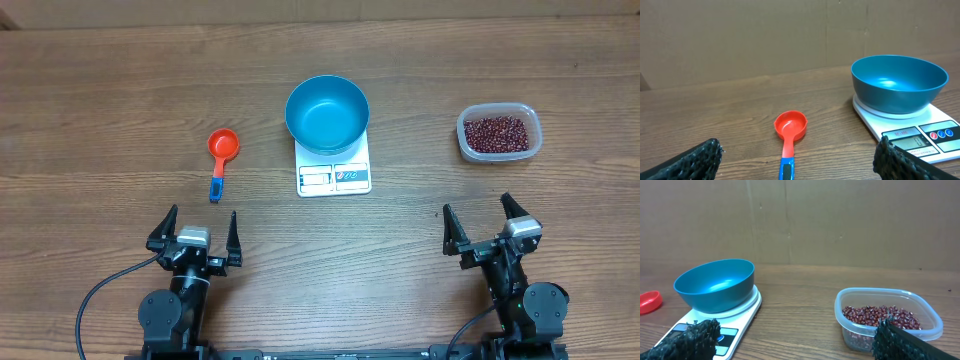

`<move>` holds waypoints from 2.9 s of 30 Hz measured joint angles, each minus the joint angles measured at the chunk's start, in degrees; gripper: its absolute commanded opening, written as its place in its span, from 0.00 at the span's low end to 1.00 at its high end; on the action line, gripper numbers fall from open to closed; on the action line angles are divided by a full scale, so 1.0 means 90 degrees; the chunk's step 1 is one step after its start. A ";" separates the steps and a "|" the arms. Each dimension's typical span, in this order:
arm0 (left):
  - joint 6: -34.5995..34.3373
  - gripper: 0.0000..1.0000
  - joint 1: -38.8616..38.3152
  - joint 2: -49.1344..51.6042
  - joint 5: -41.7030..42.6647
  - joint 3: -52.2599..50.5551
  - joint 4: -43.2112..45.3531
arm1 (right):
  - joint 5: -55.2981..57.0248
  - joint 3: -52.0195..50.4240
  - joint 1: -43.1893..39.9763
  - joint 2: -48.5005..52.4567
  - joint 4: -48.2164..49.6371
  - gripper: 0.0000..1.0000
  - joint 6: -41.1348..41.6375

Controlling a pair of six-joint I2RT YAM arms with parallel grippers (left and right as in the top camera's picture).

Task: Scoop item into bowl and weigh 150g on scale

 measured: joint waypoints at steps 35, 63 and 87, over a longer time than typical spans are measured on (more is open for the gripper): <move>0.0000 1.00 0.0000 0.0000 0.0002 0.0000 0.0000 | 0.0000 0.0000 0.0000 0.0000 -0.0005 1.00 -0.0002; -0.0002 1.00 0.0000 0.0000 0.0002 0.0000 0.0000 | -0.0002 0.0000 0.0000 0.0000 0.0000 1.00 0.0002; -0.0289 1.00 0.0000 0.0000 -0.0002 0.0121 -0.0296 | -0.0002 0.0000 0.0000 0.0000 0.0000 1.00 0.0000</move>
